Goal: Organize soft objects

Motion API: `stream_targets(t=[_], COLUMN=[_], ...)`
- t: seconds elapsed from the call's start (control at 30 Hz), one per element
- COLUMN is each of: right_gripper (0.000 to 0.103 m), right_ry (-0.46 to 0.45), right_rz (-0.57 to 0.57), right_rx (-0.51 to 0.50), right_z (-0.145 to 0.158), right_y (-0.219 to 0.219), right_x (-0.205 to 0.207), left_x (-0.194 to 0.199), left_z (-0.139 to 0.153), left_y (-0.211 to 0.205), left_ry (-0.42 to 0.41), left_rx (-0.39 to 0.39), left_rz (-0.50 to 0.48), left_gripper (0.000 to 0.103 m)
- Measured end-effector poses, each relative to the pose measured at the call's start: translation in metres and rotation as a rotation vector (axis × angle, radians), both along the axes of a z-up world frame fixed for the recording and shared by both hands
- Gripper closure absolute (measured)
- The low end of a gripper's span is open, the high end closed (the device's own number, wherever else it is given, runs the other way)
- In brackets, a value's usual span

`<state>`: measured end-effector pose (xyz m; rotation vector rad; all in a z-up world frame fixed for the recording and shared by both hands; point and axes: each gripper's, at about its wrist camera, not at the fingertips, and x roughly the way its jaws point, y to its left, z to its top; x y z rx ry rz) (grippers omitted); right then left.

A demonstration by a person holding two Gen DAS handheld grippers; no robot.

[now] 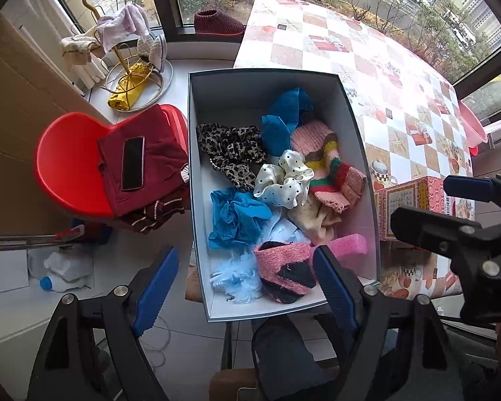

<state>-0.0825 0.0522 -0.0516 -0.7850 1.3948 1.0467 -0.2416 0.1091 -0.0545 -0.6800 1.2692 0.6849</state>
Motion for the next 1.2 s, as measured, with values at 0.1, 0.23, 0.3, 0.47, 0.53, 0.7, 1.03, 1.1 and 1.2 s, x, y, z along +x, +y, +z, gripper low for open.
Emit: stream_targets(t=[0.1, 0.23, 0.3, 0.47, 0.53, 0.7, 1.03, 1.1, 1.2], right_gripper=[0.001, 0.001, 0.001, 0.001, 0.001, 0.001, 0.001, 0.001, 0.001], right_ry=[0.002, 0.003, 0.001, -0.001, -0.008, -0.030, -0.017, -0.016, -0.016], right_rz=[-0.006, -0.009, -0.009, -0.007, -0.005, -0.002, -0.021, -0.022, -0.022], right_rx=[-0.003, -0.006, -0.006, -0.008, -0.009, -0.002, 0.002, 0.002, 0.002], right_z=[0.000, 0.000, 0.000, -0.001, -0.001, 0.001, -0.002, -0.003, -0.003], right_y=[-0.001, -0.001, -0.001, -0.001, -0.001, -0.002, -0.007, -0.007, -0.007], right_x=[-0.001, -0.002, -0.003, -0.004, -0.006, -0.010, -0.012, -0.013, -0.013], left_x=[0.000, -0.002, -0.001, -0.002, -0.003, -0.003, -0.008, -0.009, -0.013], left_z=[-0.001, -0.002, -0.003, -0.005, -0.006, -0.006, -0.010, -0.011, -0.010], left_y=[0.000, -0.001, -0.001, -0.004, -0.006, -0.007, -0.008, -0.007, -0.007], left_ry=[0.000, 0.000, 0.002, 0.002, 0.004, 0.013, 0.029, 0.024, -0.006], left_rx=[-0.005, -0.012, -0.018, -0.035, -0.039, -0.040, -0.055, -0.062, -0.076], left_rz=[-0.001, 0.001, -0.001, 0.000, -0.002, -0.010, -0.004, 0.004, 0.011], left_gripper=[0.018, 0.018, 0.018, 0.018, 0.018, 0.018, 0.018, 0.018, 0.018])
